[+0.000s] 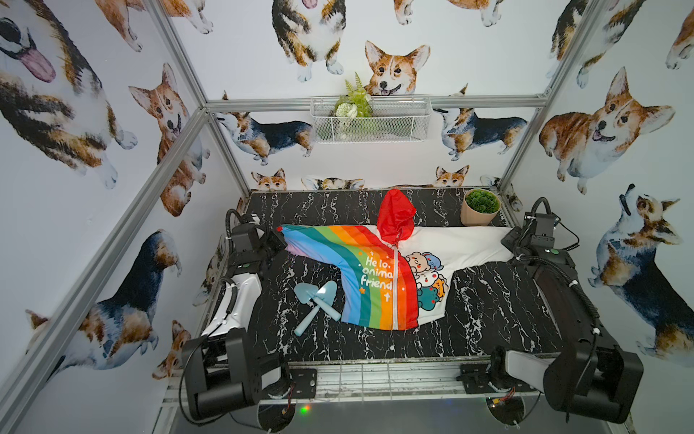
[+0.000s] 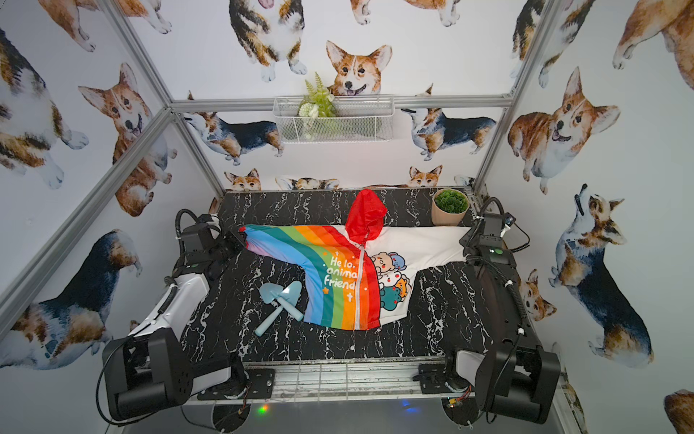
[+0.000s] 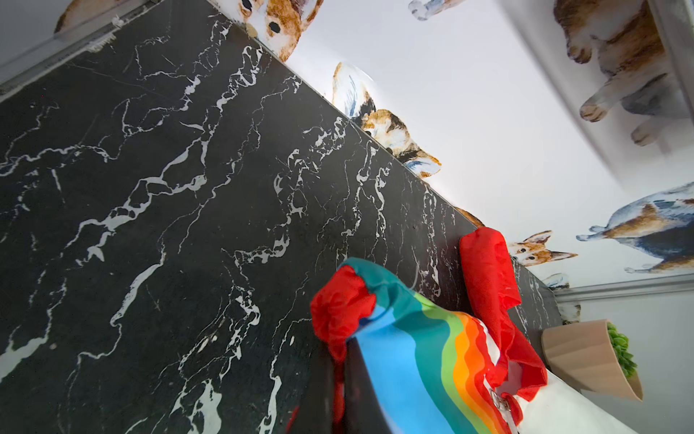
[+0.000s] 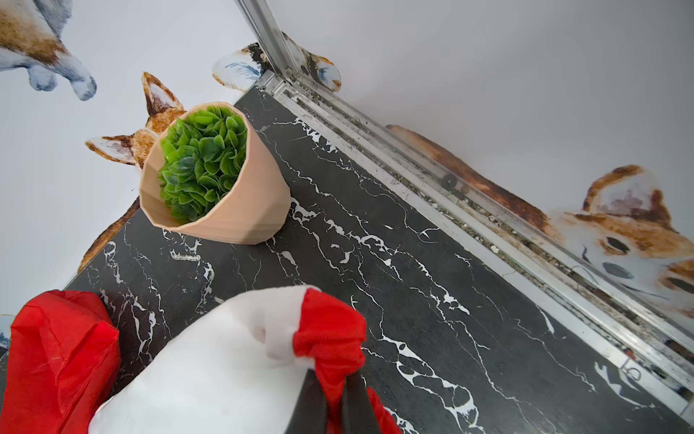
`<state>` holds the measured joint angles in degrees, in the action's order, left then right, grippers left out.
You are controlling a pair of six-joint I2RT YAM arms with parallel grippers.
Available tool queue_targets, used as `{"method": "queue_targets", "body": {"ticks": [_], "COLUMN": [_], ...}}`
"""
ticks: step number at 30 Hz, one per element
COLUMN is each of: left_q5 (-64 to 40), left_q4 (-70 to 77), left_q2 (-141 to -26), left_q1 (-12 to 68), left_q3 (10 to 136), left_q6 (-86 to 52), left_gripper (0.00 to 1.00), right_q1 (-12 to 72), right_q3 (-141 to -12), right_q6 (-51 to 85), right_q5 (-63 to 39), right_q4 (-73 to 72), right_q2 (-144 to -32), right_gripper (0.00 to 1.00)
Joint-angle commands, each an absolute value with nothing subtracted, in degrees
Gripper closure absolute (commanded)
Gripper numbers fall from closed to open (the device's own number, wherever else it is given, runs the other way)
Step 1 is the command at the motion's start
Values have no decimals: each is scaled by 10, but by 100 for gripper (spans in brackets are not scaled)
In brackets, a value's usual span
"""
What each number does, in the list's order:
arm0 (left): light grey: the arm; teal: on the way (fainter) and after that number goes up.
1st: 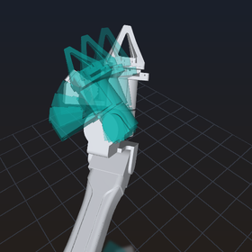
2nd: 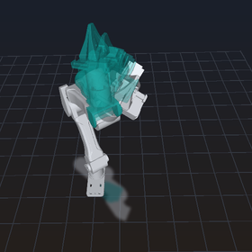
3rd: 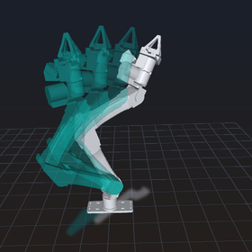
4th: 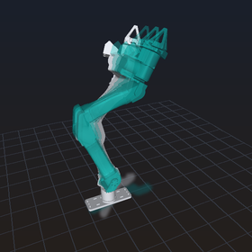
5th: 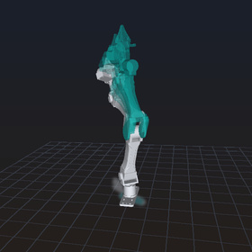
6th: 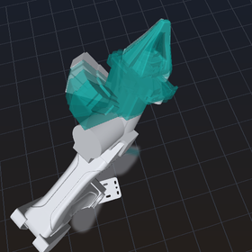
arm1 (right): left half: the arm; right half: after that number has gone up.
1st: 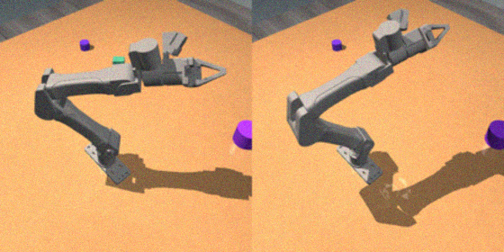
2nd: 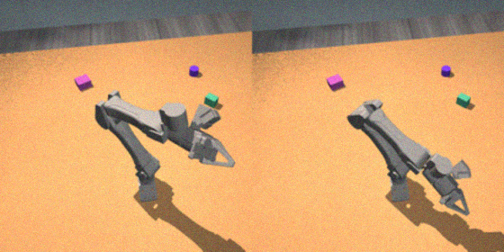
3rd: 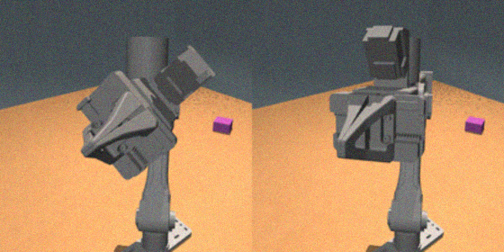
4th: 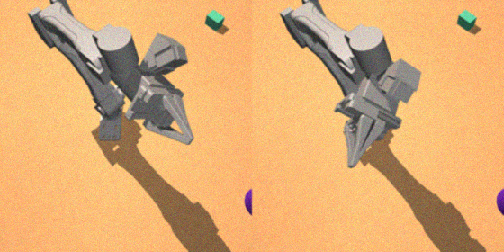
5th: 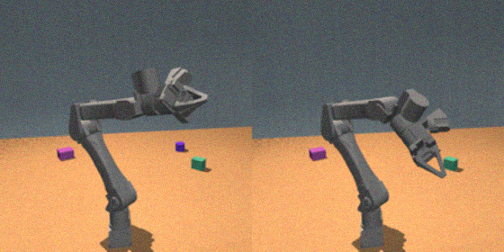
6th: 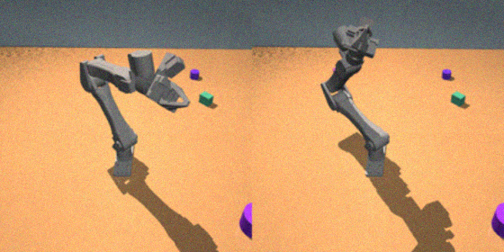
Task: Unzip the jacket
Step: Flatten out the jacket at the center of the board.
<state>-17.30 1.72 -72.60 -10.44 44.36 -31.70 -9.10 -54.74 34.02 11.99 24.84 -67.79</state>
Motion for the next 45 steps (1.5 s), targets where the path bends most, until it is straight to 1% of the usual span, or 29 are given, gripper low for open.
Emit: {"method": "queue_targets", "body": {"ticks": [1, 5, 6, 7, 8, 9, 10, 11, 12, 13, 14, 17, 18, 19, 21, 23, 25, 27, 29, 32, 35, 36, 40, 42, 45], "left_q5": [-147, -149, -147, -146, -144, -141, -137, -130, -119, -100, -78, -30, -26, -24, -11, 3, 24, 49, 67, 110, 112, 110, 94, 98, 108], "left_q4": [-7, 5, 8, 2, -11, -23, -26, -28, -32, -43, -55, -75, -75, -77, -87, -110, -139, -162, -186, -223, -247, -253, -265, -275, -290], "left_q2": [-767, -840, -856, -876, -891, -904, -909, -909, -905, -894, -880, -827, -806, -783, -745, -715, -694, -676, -668, -682, -714, -722, -743, -739, -722], "left_q1": [-105, -105, -105, -105, -105, -105, -105, -105, -105, -105, -105, -104, -101, -95, -55, 17, 93, 168, 251, 377, 453, 466, 488, 494, 495], "left_q3": [461, 482, 505, 520, 532, 542, 544, 543, 541, 538, 535, 517, 509, 501, 494, 471, 461, 445, 435, 438, 429, 422, 387, 377, 368], "left_q6": [-315, -321, -322, -321, -321, -321, -321, -321, -321, -320, -317, -309, -305, -300, -284, -270, -265, -271, -287, -312, -358, -374, -422, -435, -443], "left_gripper": [100, 100, 100, 95, 79, 56, 27, 8, 0, 0, 0, 0, 0, 0, 0, 0, 0, 9, 22, 34, 45, 48, 55, 54, 48], "right_q1": [-92, -90, -90, -87, -85, -81, -77, -74, -72, -70, -67, -52, -42, -33, -15, 11, 49, 93, 139, 204, 246, 251, 265, 265, 266], "right_q3": [-557, -587, -599, -620, -628, -634, -633, -631, -629, -627, -626, -619, -613, -604, -577, -534, -489, -454, -423, -385, -365, -360, -324, -308, -281], "right_q6": [324, 314, 313, 310, 310, 310, 310, 312, 314, 317, 321, 332, 332, 334, 343, 361, 378, 397, 414, 440, 449, 449, 429, 415, 397], "right_q5": [129, 77, 68, 62, 63, 67, 76, 86, 98, 119, 144, 210, 227, 231, 201, 138, 105, 87, 69, 60, 58, 49, -11, -26, -52], "right_q4": [249, 225, 233, 255, 263, 267, 265, 264, 266, 272, 280, 307, 310, 314, 317, 312, 313, 323, 332, 346, 375, 380, 381, 379, 352], "right_q2": [-722, -810, -826, -854, -866, -875, -879, -878, -874, -866, -857, -818, -798, -776, -732, -682, -638, -596, -561, -517, -496, -493, -494, -496, -496], "right_gripper": [100, 100, 100, 100, 94, 77, 58, 41, 24, 6, 0, 0, 1, 5, 13, 21, 25, 27, 27, 28, 34, 34, 36, 35, 29]}}
